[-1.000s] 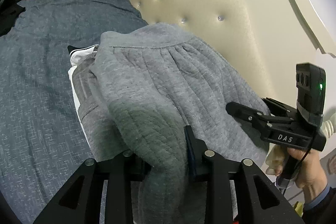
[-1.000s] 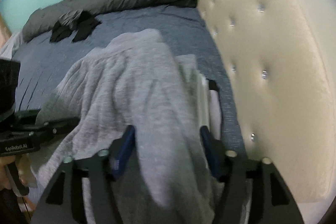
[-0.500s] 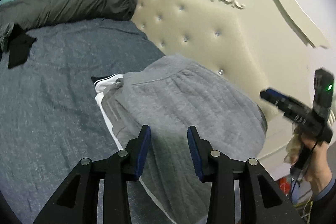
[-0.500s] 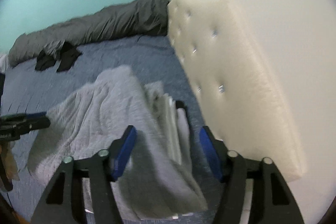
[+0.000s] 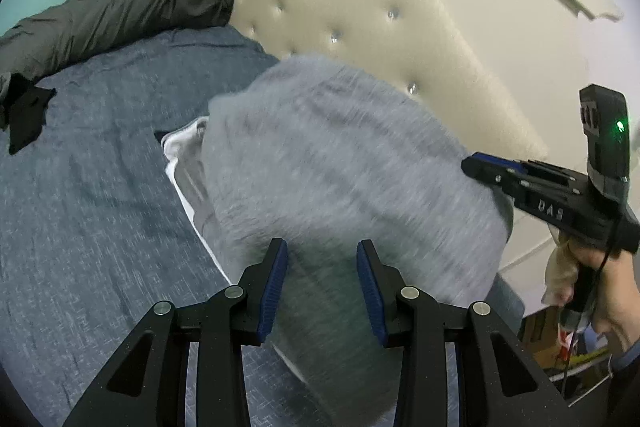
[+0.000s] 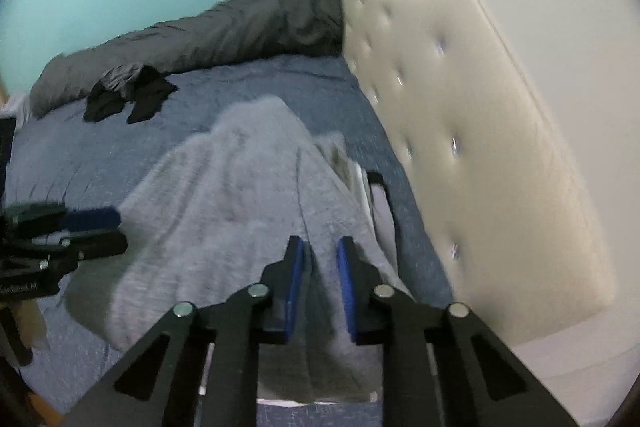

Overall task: Fold clothes
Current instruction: 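Lower the sweatshirt onto the stack and open both tools, then press and straighten the sweatshirt on the stack with both open tools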

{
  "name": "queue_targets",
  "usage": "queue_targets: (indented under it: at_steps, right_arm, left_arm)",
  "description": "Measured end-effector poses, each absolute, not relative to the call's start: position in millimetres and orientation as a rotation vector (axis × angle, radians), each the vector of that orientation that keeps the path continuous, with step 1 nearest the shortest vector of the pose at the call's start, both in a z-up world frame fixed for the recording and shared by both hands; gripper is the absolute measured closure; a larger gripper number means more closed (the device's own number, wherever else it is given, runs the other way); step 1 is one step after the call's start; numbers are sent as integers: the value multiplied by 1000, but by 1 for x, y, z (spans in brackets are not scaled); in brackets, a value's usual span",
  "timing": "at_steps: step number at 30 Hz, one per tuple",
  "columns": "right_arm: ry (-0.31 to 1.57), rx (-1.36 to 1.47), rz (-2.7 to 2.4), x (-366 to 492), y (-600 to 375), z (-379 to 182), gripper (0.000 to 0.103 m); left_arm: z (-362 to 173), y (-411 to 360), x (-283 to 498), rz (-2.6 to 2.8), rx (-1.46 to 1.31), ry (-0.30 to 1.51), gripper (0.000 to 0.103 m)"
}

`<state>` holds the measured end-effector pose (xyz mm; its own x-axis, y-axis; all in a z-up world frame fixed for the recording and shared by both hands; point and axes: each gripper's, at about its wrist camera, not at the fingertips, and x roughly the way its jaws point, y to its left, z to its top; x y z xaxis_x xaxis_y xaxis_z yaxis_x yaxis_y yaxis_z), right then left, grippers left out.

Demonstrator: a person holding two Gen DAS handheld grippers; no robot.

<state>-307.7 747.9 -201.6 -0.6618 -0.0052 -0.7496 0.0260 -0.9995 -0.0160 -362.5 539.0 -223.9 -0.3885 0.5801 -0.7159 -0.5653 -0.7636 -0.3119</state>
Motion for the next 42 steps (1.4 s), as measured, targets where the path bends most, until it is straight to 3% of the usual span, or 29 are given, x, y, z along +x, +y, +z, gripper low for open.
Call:
queue_targets:
  at_steps: [16, 23, 33, 37, 42]
  right_arm:
    - [-354, 1208, -2847, -295, 788, -267, 89]
    - [-334, 1240, -2859, -293, 786, -258, 89]
    - [-261, 1032, -3000, -248, 782, -206, 88]
    - [-284, 1089, -2993, -249, 786, -222, 89]
    - [-315, 1162, -2979, -251, 790, -243, 97]
  left_arm:
    - [-250, 553, -353, 2159, -1126, 34, 63]
    - [-234, 552, -351, 2185, -1129, 27, 66]
    - [-209, 549, -324, 2187, -1046, 59, 66]
    - [-219, 551, -326, 2184, -1061, 73, 65]
    - [-232, 550, -330, 2174, -1078, 60, 65]
